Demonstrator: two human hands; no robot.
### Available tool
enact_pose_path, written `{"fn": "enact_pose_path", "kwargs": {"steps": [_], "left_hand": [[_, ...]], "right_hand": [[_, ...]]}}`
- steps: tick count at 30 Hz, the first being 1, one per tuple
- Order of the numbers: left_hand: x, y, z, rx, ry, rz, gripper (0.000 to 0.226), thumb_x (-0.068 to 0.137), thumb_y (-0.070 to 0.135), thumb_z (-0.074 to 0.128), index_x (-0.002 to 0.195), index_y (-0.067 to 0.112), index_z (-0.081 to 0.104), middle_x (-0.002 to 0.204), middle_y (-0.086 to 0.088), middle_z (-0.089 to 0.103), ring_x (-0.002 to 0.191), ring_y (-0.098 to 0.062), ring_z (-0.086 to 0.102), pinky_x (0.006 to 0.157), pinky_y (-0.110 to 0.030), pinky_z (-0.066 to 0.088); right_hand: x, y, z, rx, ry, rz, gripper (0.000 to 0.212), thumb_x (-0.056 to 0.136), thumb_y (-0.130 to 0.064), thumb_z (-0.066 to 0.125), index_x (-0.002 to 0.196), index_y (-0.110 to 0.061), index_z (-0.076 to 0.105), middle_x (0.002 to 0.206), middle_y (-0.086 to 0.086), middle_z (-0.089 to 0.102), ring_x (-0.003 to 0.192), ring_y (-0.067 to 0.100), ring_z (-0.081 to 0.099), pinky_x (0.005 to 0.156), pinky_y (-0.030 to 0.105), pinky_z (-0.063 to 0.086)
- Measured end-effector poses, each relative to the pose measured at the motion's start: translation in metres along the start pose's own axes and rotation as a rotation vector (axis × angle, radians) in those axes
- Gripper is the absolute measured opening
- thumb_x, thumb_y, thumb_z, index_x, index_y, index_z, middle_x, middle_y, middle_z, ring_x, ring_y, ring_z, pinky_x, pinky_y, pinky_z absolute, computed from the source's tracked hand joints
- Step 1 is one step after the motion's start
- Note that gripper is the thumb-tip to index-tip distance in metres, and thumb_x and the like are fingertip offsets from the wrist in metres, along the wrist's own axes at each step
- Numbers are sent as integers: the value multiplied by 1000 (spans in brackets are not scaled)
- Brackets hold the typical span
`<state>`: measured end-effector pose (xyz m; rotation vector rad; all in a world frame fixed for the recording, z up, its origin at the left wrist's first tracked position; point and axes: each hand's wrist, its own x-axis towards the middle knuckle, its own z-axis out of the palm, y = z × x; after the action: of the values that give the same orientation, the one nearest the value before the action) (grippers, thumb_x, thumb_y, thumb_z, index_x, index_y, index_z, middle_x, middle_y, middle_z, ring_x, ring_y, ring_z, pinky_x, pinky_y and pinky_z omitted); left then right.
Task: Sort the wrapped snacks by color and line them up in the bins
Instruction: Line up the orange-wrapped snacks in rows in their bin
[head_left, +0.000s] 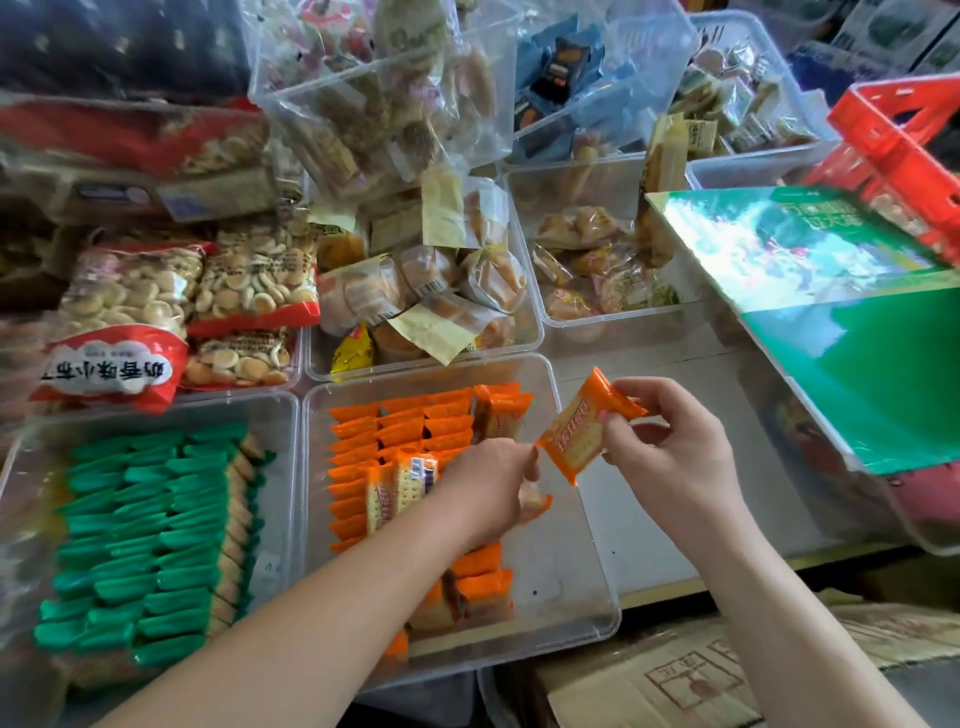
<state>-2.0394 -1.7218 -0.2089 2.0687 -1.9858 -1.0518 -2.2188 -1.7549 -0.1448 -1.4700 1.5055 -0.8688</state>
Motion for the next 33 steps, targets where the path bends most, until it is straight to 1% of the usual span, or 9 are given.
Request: {"fn": "enact_pose_path", "kwargs": {"steps": [2,5,11,17,21,25,27,30,33], "left_hand": [[-11,-5,-8,-148,114,-38,23,95,20,71,117,25,69,117,4,66,109,-18,63,91,-32,53],[-30,-13,-19,-494,253,-117,23,90,23,80,110,29,70,103,7,70,97,-13,67,84,-29,57],[-66,-29,-38,-1046,315,-167,30,91,9,80,116,20,66,100,-5,79,96,-20,75,84,-29,62],[-78,-34,-54,-1121,271,-131,37,87,6,83,120,14,66,102,-7,80,96,-18,77,82,-24,61],[-77,-39,-52,-1020,277,-93,41,88,8,82,124,21,69,105,-2,78,100,-13,75,88,-23,60],[-76,-53,-39,-874,303,-191,29,96,10,74,122,22,73,108,2,76,105,-14,72,88,-23,59],[-77,-61,-32,-985,382,-309,24,96,14,75,118,24,75,109,1,76,108,-18,71,82,-26,57],[-79,-50,-22,-1398,394,-387,31,97,4,71,124,18,70,117,-8,76,111,-25,73,87,-37,61],[-82,-26,-7,-1580,247,-340,36,99,-8,61,130,9,65,113,-12,78,99,-24,77,86,-36,63]], "right_hand": [[-1,-5,-2,-11,13,-11,24,91,-15,72,99,-38,69,91,-13,73,79,8,70,72,24,60],[-7,-8,-2,-115,0,-49,28,92,-13,71,100,-39,65,97,-14,71,82,6,67,69,9,52],[-14,-8,11,-113,-93,5,32,89,-12,76,107,-37,68,93,-10,73,78,6,68,66,9,51],[-14,-25,21,-23,-224,67,23,86,-8,82,105,-22,81,86,-10,80,78,5,75,74,18,60],[-17,-29,28,-53,-325,37,23,89,-8,78,90,-30,78,80,-10,79,71,3,71,67,20,57],[-15,-14,29,-170,-245,25,25,91,-14,75,103,-35,68,81,-6,73,70,2,65,61,16,51],[-16,-11,27,-201,-218,18,36,92,-13,72,117,-37,62,83,-8,69,74,-2,64,61,7,48],[-16,-9,30,-192,-212,39,42,92,-9,67,120,-39,60,88,-12,68,78,-8,63,63,4,46],[-13,-9,36,-130,-250,107,35,93,-11,65,118,-35,69,88,-8,75,78,3,70,76,18,57]]}}
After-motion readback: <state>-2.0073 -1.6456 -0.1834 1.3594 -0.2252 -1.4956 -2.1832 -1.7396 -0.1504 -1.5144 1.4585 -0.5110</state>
